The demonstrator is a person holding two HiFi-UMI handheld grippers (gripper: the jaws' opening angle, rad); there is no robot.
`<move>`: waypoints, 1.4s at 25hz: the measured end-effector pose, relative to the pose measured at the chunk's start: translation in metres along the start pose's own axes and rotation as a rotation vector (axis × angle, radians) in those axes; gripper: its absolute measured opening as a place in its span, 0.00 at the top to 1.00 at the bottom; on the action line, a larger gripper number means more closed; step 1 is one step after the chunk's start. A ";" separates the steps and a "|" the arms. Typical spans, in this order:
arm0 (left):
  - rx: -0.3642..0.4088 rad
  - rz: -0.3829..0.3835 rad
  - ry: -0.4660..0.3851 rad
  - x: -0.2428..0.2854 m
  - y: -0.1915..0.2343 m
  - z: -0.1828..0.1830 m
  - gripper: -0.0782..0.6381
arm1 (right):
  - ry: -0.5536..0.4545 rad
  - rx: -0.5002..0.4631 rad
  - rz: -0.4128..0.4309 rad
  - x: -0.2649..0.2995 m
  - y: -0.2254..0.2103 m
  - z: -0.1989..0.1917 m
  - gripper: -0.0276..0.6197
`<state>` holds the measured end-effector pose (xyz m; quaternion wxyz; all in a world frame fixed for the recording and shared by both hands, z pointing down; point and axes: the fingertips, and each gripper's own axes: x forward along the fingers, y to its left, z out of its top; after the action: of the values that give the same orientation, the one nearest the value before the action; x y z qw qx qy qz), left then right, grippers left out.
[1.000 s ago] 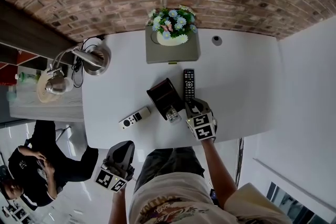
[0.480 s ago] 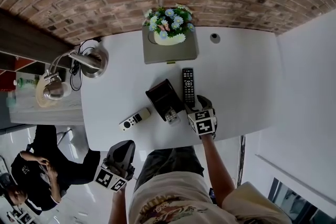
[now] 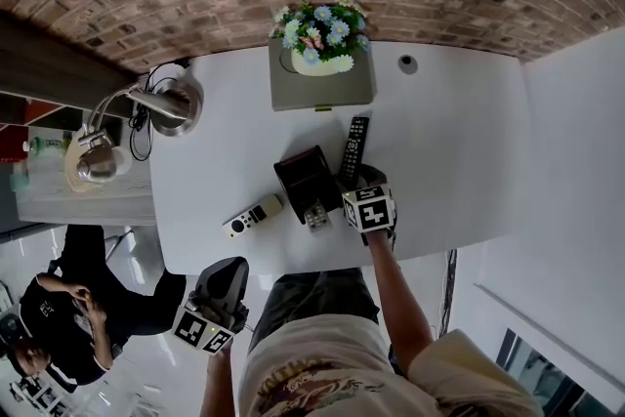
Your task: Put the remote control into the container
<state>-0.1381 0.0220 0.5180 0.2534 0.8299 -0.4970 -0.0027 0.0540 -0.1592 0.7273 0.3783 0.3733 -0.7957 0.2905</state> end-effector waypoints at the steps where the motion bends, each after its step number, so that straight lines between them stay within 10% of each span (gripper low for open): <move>1: 0.000 0.001 -0.002 0.000 0.000 0.001 0.88 | 0.001 -0.009 -0.007 0.002 0.000 0.001 0.55; 26: 0.010 -0.002 -0.058 0.007 -0.009 0.011 0.88 | -0.007 -0.091 0.010 -0.046 -0.016 0.003 0.77; 35: 0.020 -0.041 -0.128 0.013 -0.018 0.026 0.88 | -0.020 -0.349 -0.005 -0.125 -0.004 0.035 0.77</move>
<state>-0.1237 0.0075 0.4909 0.2126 0.8406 -0.4950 -0.0560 0.0982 -0.1411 0.6070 0.4302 0.3068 -0.8368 0.1432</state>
